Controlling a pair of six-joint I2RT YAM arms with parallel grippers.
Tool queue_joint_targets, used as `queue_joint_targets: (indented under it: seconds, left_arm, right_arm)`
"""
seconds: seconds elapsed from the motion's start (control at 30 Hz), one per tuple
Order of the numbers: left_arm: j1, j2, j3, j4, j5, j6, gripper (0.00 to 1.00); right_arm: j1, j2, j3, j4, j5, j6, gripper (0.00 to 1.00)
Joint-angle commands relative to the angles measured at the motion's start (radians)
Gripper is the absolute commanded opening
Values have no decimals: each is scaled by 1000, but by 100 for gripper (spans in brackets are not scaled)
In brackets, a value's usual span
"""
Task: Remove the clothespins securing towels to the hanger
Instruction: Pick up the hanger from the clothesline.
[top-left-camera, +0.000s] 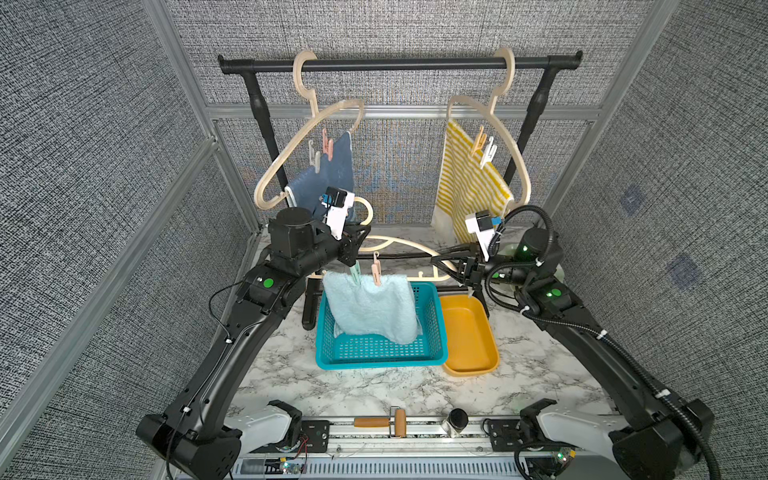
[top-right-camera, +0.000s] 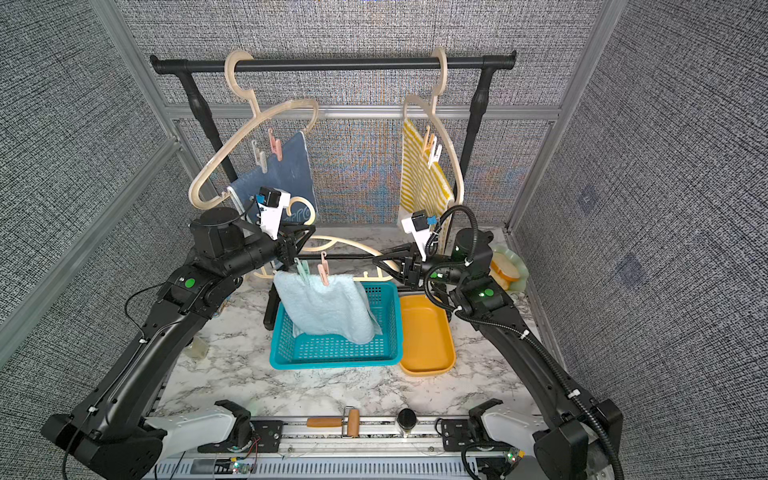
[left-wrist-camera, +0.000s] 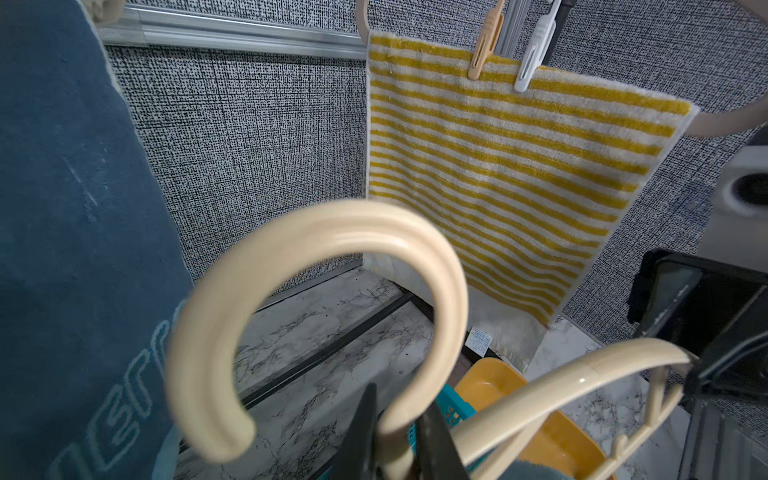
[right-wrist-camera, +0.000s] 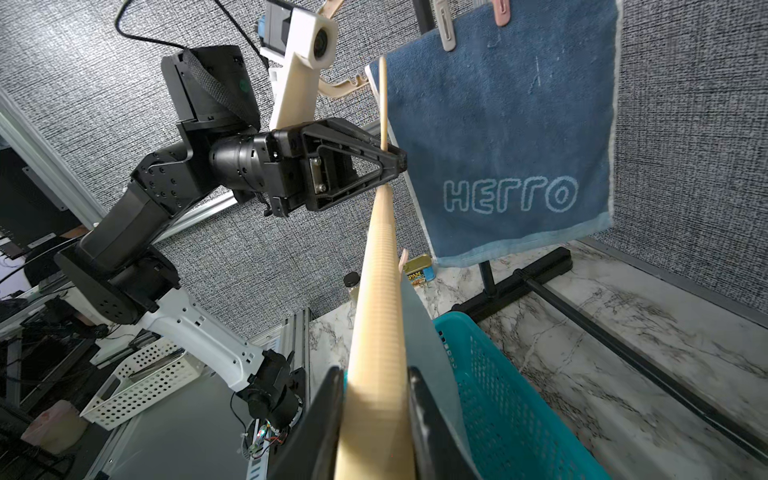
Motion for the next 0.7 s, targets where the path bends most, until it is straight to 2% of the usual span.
queue_joint_targets:
  seconds: [0.0,0.03,0.17,0.2,0.27,0.33,0.37,0.47,0.67]
  left_arm:
    - [0,2,-8,50,10,-6,4]
    - [-1,1,-14,56,10,-9,0]
    - [0,-8,-42,73,7,-17,0]
    - [0,-12,-52,83,6,-20,0]
    - [0,-20,-78,103,2,-26,0]
    - [0,-24,-99,115,-15,-27,0]
    - [-1,-28,-111,121,-29,-25,0]
    - [0,-37,-139,132,-74,-19,0]
    - [-2,-38,-161,144,-80,-7,0]
  right_arm:
    - [4,2,0,64,-40,-1,0]
    - [3,3,-1,63,-40,-2,0]
    - [4,13,-12,65,-28,5,0]
    - [4,15,-15,64,-24,7,6]
    - [4,17,-21,64,-15,10,39]
    - [4,9,-31,55,4,8,55]
    - [3,-1,-34,45,15,3,59]
    - [2,-43,-43,-23,67,-36,65]
    - [8,-134,-56,-156,150,-93,67]
